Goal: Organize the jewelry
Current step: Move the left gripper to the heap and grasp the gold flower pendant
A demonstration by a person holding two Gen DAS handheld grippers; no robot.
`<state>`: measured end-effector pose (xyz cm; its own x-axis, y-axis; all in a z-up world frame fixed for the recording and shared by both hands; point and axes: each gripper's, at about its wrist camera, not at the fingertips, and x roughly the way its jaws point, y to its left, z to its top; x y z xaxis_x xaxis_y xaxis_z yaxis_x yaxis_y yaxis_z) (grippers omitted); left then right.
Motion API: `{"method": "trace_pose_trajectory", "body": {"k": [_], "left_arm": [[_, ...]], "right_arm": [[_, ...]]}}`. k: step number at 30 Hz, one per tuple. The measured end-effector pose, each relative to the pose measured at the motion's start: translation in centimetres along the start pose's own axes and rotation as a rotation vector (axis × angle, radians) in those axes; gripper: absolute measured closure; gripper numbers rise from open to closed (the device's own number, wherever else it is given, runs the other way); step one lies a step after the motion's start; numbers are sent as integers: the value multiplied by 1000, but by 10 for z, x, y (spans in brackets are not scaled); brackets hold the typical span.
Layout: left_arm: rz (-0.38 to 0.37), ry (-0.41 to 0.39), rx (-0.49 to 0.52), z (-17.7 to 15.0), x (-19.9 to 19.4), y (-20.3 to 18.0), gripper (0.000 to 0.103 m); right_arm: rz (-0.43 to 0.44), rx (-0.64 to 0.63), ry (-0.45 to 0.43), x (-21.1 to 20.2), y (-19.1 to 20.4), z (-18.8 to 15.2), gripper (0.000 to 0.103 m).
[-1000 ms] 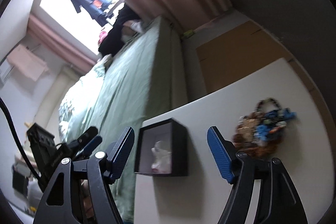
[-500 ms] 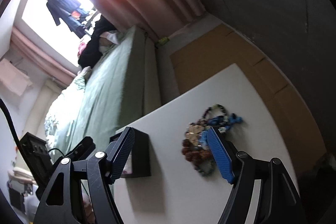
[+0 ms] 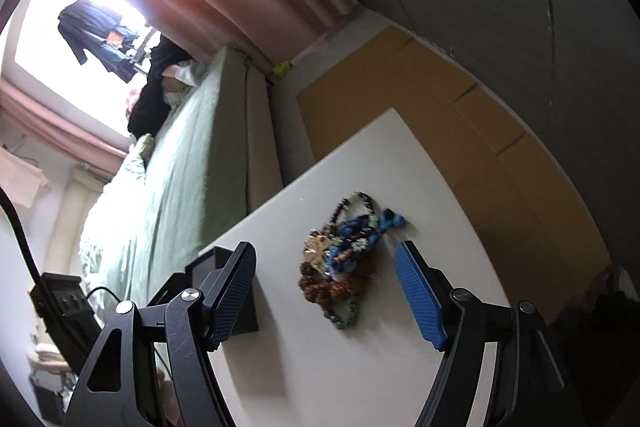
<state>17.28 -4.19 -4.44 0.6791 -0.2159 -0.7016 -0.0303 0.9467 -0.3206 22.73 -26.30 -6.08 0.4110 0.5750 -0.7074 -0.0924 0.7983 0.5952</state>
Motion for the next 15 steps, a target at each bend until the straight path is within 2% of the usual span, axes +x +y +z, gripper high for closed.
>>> {"method": "trace_pose_trajectory", "body": {"k": [4,10,15], "left_arm": [[8,68,25,-2,25,-17,60],[22,126,51,-2,55,-29,63],[88,153,91,-3,78,-37,64]], "right_arm": [[8,18,11,0,-9,2,30],[13,69,15,-3,-27,6,30],[14,120,26,-3,-41,9,30]]}}
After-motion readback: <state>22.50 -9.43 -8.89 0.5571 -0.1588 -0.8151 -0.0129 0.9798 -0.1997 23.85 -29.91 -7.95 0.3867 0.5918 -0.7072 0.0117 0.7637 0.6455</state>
